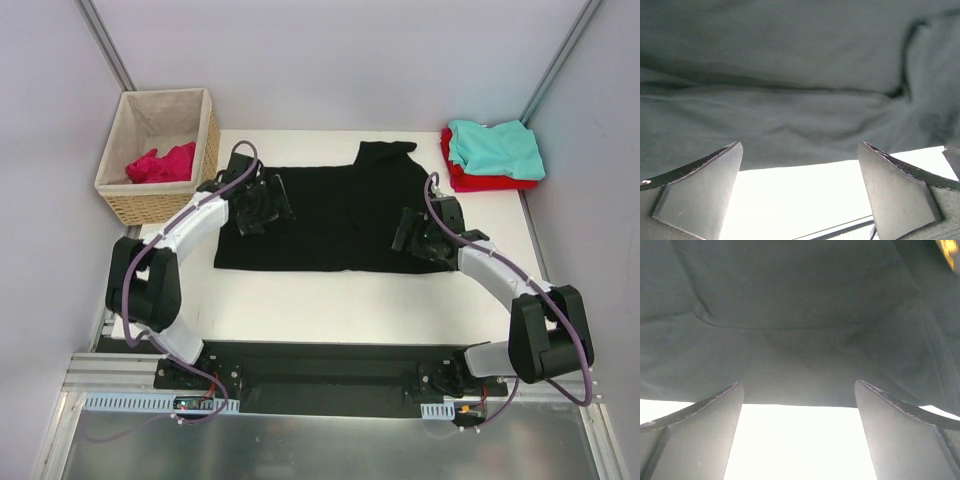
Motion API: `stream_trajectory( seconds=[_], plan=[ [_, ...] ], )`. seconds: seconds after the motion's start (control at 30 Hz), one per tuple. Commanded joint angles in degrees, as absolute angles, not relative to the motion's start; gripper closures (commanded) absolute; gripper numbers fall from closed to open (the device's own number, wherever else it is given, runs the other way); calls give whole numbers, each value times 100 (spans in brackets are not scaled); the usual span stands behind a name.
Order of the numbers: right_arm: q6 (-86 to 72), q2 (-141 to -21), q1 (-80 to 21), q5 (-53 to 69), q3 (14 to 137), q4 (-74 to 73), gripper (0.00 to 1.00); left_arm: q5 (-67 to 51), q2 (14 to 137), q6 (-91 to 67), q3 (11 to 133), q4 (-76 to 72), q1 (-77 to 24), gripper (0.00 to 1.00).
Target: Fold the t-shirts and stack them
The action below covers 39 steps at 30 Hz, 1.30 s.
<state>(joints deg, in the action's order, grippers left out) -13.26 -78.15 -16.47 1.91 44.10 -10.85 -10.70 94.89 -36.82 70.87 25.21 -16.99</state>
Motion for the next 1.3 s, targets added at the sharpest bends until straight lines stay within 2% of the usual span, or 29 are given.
stream_trajectory(
  seconds=[0.0,0.23,0.43,0.7,0.9,1.27],
  plan=[
    [-1151,-8023,-1696,623,5052,-836,4,-1422,8921,-3471,6400,1680,-1854,1],
    [-1345,-8911,-1731,1055,5571,-589,4,-1442,8491,-3489,5556,1231,-1854,1],
    [-1450,-9316,-1723,932,5450,-466,4,-1073,8262,-3463,5274,1239,-1854,1],
    [-1354,-8886,-1723,659,5010,-448,4,-247,8358,-3595,5247,1230,-1854,1],
    [-1169,-8535,-1723,431,5045,-685,4,-62,8885,-3656,5414,1187,-1854,1],
    [-1195,-8903,-1635,378,4781,-518,4,139,9510,-3902,5168,949,-1854,1]
  ],
)
